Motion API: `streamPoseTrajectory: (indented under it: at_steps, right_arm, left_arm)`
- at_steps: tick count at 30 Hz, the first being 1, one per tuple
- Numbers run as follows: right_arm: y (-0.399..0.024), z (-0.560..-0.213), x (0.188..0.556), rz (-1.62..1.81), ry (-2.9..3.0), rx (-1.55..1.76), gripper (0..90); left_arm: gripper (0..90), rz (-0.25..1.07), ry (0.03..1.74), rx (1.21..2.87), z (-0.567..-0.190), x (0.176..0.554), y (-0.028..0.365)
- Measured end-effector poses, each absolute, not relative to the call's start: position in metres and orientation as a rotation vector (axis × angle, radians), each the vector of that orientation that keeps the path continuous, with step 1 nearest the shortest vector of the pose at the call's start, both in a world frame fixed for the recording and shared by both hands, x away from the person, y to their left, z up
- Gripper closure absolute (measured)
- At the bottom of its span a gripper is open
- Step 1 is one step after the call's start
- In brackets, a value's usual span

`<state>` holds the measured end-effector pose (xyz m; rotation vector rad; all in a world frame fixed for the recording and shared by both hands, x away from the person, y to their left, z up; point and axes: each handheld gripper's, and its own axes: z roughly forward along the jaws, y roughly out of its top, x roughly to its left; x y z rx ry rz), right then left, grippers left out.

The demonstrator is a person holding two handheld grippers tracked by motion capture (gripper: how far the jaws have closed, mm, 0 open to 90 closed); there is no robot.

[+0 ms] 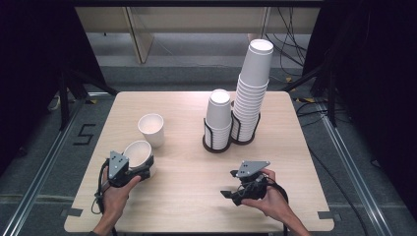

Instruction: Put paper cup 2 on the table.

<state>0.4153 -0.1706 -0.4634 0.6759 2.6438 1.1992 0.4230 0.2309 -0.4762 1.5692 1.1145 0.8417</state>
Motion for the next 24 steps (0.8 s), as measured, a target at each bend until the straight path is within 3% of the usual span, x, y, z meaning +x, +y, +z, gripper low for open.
streamPoseTrajectory:
  at_steps: [24]
  right_arm:
    - [-0.169, -0.465, 0.415, 1.198, 2.669, 0.664, 23.6]
  left_arm:
    - [13.3, 0.887, 1.178, 1.580, -0.490, 0.458, 0.237]
